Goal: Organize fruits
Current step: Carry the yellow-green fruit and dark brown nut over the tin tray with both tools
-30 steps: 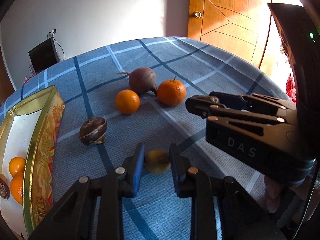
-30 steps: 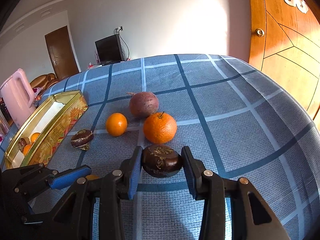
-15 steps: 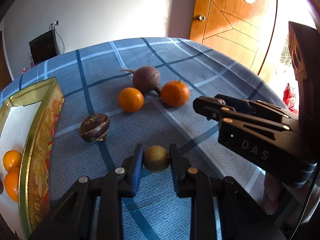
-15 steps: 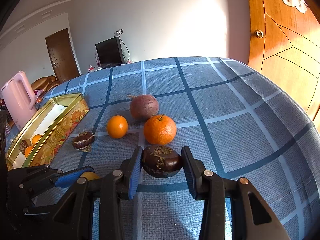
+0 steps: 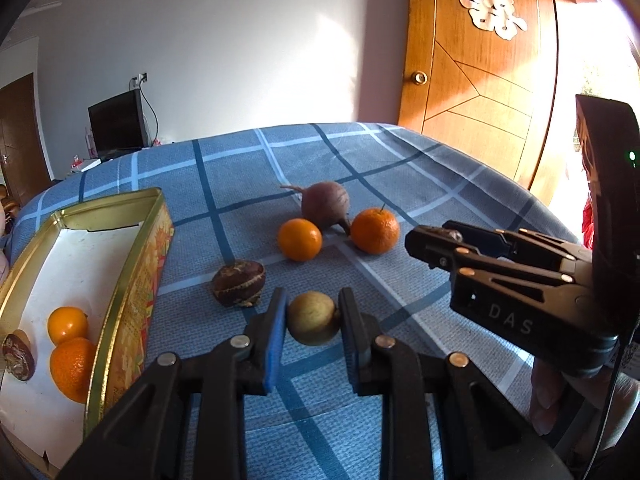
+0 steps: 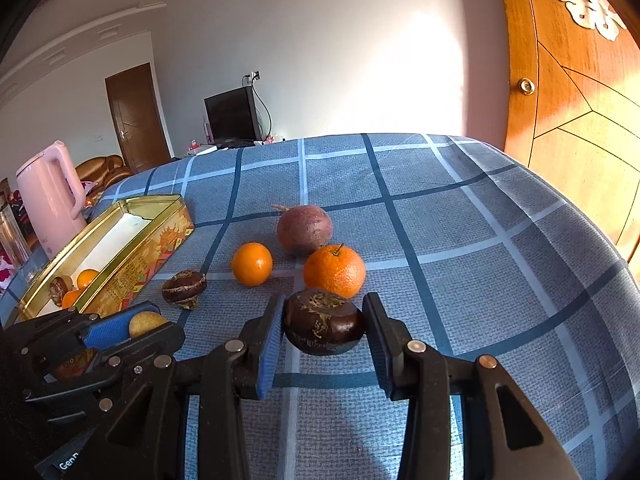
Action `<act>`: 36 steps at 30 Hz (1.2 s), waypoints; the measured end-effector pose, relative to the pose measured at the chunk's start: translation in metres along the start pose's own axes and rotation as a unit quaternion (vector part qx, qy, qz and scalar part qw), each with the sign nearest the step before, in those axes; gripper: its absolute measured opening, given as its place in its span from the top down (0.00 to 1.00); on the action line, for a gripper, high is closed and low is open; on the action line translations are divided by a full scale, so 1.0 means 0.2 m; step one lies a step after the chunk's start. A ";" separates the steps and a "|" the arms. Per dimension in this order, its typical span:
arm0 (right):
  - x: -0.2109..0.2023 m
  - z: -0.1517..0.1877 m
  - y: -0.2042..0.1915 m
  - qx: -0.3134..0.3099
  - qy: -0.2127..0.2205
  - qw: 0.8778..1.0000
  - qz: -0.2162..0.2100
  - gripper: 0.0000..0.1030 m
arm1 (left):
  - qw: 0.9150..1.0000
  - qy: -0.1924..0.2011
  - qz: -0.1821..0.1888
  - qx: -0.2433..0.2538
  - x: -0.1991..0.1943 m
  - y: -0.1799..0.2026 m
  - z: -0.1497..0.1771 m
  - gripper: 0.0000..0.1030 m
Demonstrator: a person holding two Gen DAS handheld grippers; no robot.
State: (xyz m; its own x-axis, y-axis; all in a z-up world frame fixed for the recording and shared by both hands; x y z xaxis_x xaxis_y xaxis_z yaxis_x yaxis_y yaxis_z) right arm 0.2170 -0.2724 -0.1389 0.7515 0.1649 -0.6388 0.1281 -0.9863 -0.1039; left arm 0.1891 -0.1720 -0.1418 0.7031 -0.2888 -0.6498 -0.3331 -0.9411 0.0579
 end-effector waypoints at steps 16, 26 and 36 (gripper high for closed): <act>-0.07 -0.03 -0.05 -0.022 0.036 0.999 -0.011 0.60 | 0.998 0.041 -0.027 -0.026 -0.10 -0.13 -0.02 0.74; -0.11 -0.04 -0.08 -0.037 0.058 0.998 -0.015 0.60 | 0.997 0.056 -0.046 -0.027 -0.14 -0.19 -0.02 0.74; -0.15 -0.05 -0.11 -0.051 0.076 0.996 -0.013 0.60 | 0.996 0.062 -0.058 -0.033 -0.17 -0.26 -0.01 0.74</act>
Point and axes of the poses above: each gripper's, at about its wrist camera, not at the fingertips, and x roughly the way its jaws point, y to its right, z to its underside, the point moved 10 cm from there along x, roughly the way its jaws point, and after that the axes turned 4 degrees about -y, right-handed, at the moved point
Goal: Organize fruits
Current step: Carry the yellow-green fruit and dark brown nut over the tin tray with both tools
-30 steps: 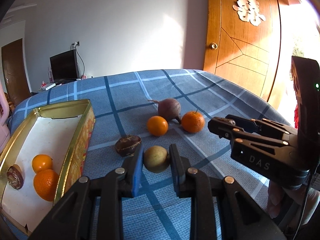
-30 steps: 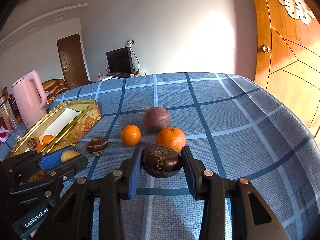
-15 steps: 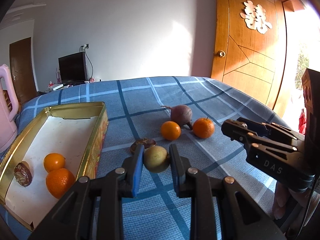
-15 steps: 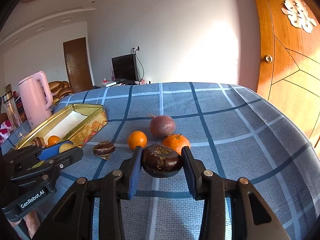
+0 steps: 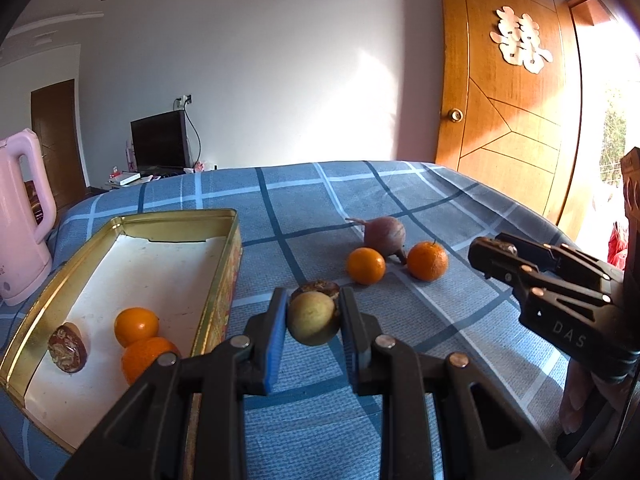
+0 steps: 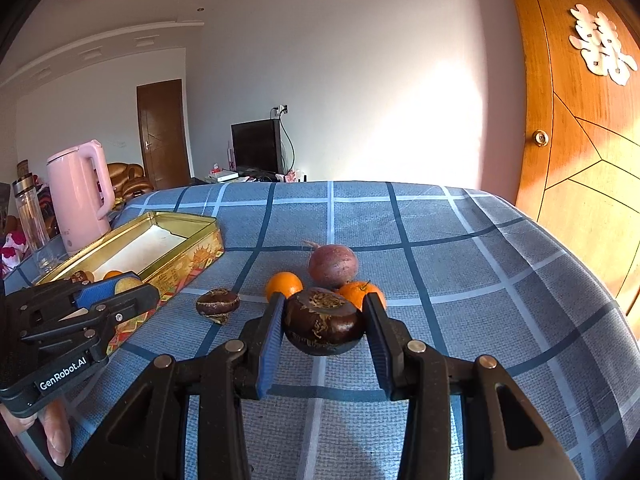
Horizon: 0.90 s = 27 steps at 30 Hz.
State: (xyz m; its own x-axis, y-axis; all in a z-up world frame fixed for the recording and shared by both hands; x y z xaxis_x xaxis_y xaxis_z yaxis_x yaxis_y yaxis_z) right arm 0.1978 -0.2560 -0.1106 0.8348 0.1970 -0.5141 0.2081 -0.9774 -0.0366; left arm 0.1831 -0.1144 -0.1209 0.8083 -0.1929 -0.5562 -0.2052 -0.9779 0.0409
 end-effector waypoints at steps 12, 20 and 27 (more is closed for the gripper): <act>-0.07 -0.02 -0.02 -0.011 0.033 0.999 0.000 0.60 | 1.000 0.013 -0.009 -0.006 -0.04 -0.05 0.00 0.74; -0.10 -0.04 -0.03 -0.015 0.050 0.999 0.005 0.60 | 1.000 0.023 -0.015 -0.006 -0.07 -0.06 -0.01 0.74; -0.13 -0.04 -0.05 -0.023 0.064 0.998 0.002 0.60 | 0.999 0.029 -0.019 -0.006 -0.08 -0.07 -0.01 0.74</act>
Point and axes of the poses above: each gripper's, at about its wrist camera, not at the fingertips, and x roughly the way its jaws point, y to its right, z to its underside, the point moved 10 cm from there along x, roughly the way its jaws point, and after that the axes turned 4 degrees about -y, right-handed, at the moved point
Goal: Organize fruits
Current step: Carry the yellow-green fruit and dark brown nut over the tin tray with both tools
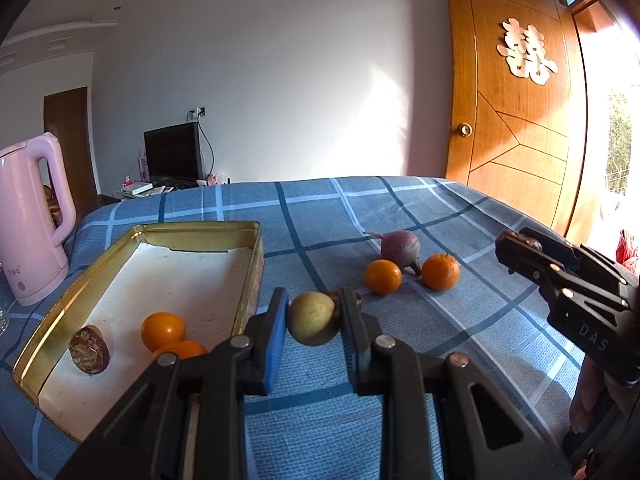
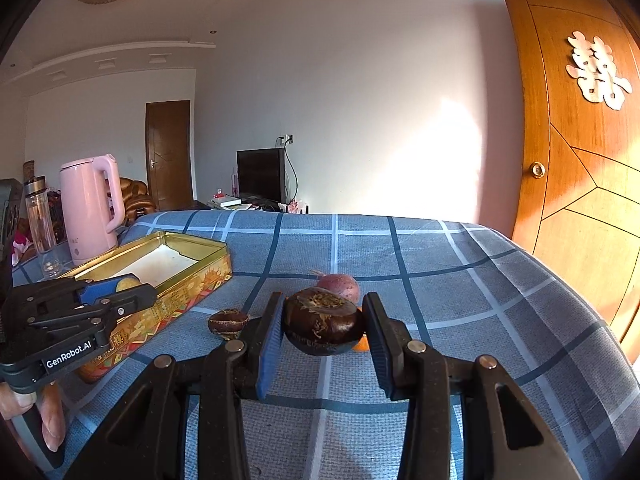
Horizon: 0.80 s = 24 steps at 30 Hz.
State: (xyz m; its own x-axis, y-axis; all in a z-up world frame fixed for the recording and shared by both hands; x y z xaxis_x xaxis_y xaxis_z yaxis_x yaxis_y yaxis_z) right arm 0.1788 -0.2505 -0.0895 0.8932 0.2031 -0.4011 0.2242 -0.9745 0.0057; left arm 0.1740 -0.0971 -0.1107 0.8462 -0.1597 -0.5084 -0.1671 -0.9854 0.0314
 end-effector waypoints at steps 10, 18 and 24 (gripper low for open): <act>-0.01 -0.01 -0.08 -0.013 0.008 1.000 -0.010 0.60 | 1.000 0.005 -0.007 -0.003 -0.02 -0.04 0.00 0.74; 0.01 -0.02 -0.18 -0.020 0.007 0.999 -0.030 0.60 | 1.000 0.007 -0.016 -0.006 -0.04 -0.10 0.01 0.74; 0.01 -0.03 -0.26 -0.030 0.007 0.999 -0.044 0.60 | 1.000 0.008 -0.023 -0.013 -0.05 -0.16 0.00 0.74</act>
Point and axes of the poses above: each gripper's, at about its wrist camera, not at the fingertips, and x roughly the way its jaws point, y to its right, z to its underside, the point moved 10 cm from there along x, roughly the way its jaws point, and after that the axes turned 4 degrees about -y, right-handed, at the moved point
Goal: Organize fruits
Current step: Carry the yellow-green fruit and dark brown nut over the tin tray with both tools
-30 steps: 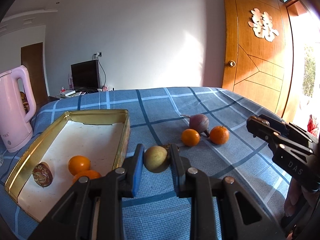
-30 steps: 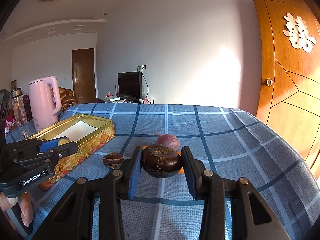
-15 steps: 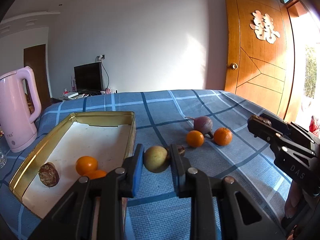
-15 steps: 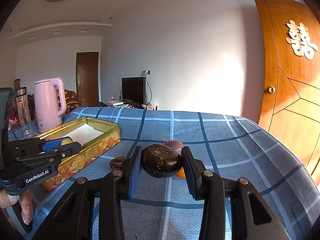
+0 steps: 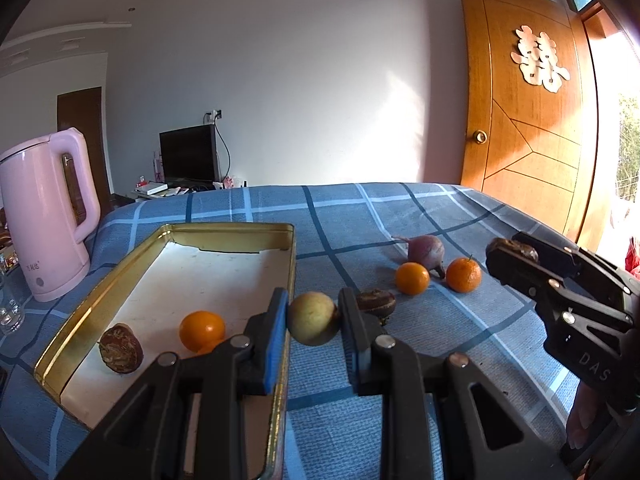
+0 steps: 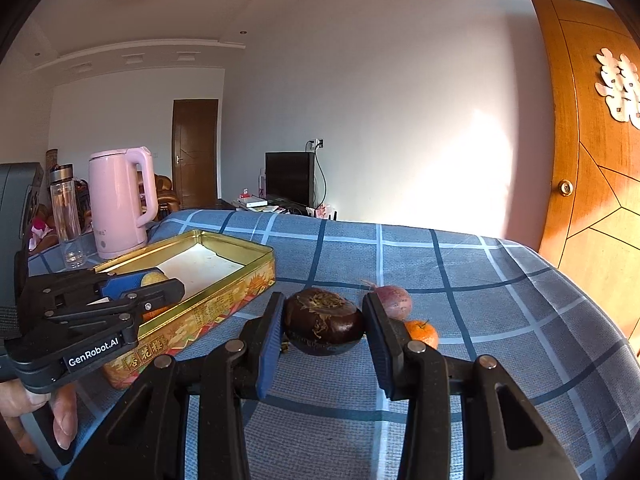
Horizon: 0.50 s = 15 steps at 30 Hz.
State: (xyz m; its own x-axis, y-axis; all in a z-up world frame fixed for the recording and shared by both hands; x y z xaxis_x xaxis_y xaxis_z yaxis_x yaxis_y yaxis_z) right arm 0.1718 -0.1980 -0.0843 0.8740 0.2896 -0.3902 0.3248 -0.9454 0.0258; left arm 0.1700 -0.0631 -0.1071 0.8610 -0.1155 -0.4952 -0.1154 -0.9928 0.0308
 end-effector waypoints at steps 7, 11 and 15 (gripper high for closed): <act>0.04 -0.02 -0.11 -0.014 -0.002 1.000 -0.017 0.60 | 1.000 0.001 -0.010 -0.009 -0.02 -0.09 -0.01 0.74; 0.07 -0.03 -0.17 -0.018 -0.004 0.999 -0.029 0.60 | 1.000 -0.003 -0.016 -0.016 -0.01 -0.14 0.00 0.74; 0.09 -0.04 -0.24 -0.024 -0.008 0.999 -0.040 0.60 | 0.999 -0.005 -0.023 -0.023 -0.01 -0.20 0.00 0.74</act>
State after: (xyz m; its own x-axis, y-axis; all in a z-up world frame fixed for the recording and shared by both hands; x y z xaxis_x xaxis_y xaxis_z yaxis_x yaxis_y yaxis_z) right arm 0.1752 -0.1462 -0.0863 0.8394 0.3606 -0.4067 0.4099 -0.9113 0.0380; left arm 0.1719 -0.0231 -0.1076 0.8599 -0.0702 -0.5057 -0.0531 -0.9974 0.0481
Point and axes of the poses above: each gripper's, at about its wrist camera, not at the fingertips, and x roughly the way its jaws point, y to its right, z to its underside, the point moved 10 cm from there along x, roughly the way its jaws point, and after that the axes turned 4 degrees about -y, right-handed, at the moved point
